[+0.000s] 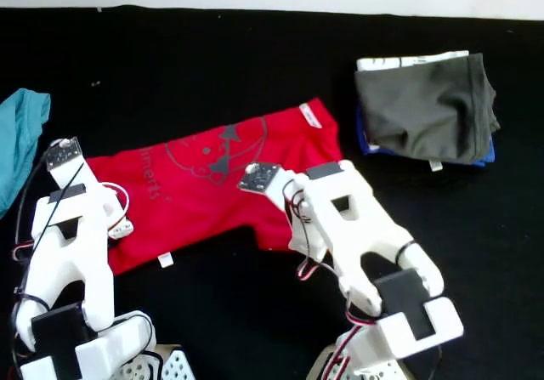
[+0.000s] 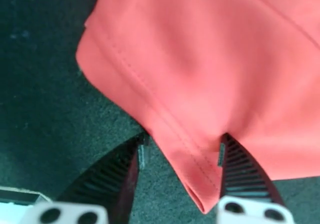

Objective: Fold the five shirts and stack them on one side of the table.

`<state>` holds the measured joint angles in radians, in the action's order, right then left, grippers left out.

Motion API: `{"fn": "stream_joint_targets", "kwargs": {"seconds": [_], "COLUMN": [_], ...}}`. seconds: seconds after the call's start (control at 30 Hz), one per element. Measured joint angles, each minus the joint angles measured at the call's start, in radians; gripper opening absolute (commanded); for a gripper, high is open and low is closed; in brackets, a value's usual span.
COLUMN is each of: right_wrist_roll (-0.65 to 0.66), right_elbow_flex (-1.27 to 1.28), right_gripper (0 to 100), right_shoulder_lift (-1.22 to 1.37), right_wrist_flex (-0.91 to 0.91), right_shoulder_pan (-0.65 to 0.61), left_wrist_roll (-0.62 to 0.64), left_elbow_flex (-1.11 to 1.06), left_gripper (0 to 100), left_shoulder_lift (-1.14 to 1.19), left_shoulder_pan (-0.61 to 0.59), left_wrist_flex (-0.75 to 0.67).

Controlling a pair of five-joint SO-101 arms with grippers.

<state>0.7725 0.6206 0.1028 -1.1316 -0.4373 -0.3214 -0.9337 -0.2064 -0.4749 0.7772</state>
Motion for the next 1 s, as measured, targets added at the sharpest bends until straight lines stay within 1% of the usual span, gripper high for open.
{"fn": "stream_joint_targets", "kwargs": {"seconds": [0.13, 0.17, 0.23, 0.3, 0.37, 0.43, 0.5, 0.67, 0.83, 1.0], "right_wrist_roll": [0.000, 0.000, 0.002, 0.002, 0.002, 0.002, 0.002, 0.002, 0.000, 0.000], "right_elbow_flex": [-0.068, -0.081, -0.107, -0.137, -0.178, -0.210, -0.235, -0.356, -0.574, -0.772], "right_gripper": [21.8, 20.3, 11.8, 0.1, 2.7, 0.5, 0.6, 0.6, 0.6, 0.6], "right_shoulder_lift": [0.063, 0.075, 0.097, 0.123, 0.149, 0.166, 0.175, 0.193, 0.196, 0.196], "right_wrist_flex": [-0.003, -0.003, -0.005, -0.005, -0.003, -0.011, -0.029, -0.135, -0.249, -0.270], "right_shoulder_pan": [0.002, 0.003, 0.012, 0.020, 0.026, 0.037, 0.038, 0.055, 0.100, 0.123], "left_wrist_roll": [0.000, 0.000, 0.000, 0.000, 0.000, 0.002, 0.003, 0.003, 0.003, 0.003], "left_elbow_flex": [0.000, 0.000, 0.000, 0.000, 0.000, 0.000, 0.000, 0.000, 0.000, 0.000], "left_gripper": [1, 1, 1, 1, 1, 1, 1, 1, 1, 1], "left_shoulder_lift": [0.000, 0.000, 0.000, 0.000, 0.000, 0.000, 0.000, 0.000, 0.000, 0.000], "left_shoulder_pan": [0.000, 0.000, 0.000, 0.000, 0.000, 0.000, 0.000, 0.000, 0.000, 0.000], "left_wrist_flex": [0.000, 0.000, 0.000, 0.000, 0.000, 0.000, 0.000, 0.000, 0.000, 0.000]}}
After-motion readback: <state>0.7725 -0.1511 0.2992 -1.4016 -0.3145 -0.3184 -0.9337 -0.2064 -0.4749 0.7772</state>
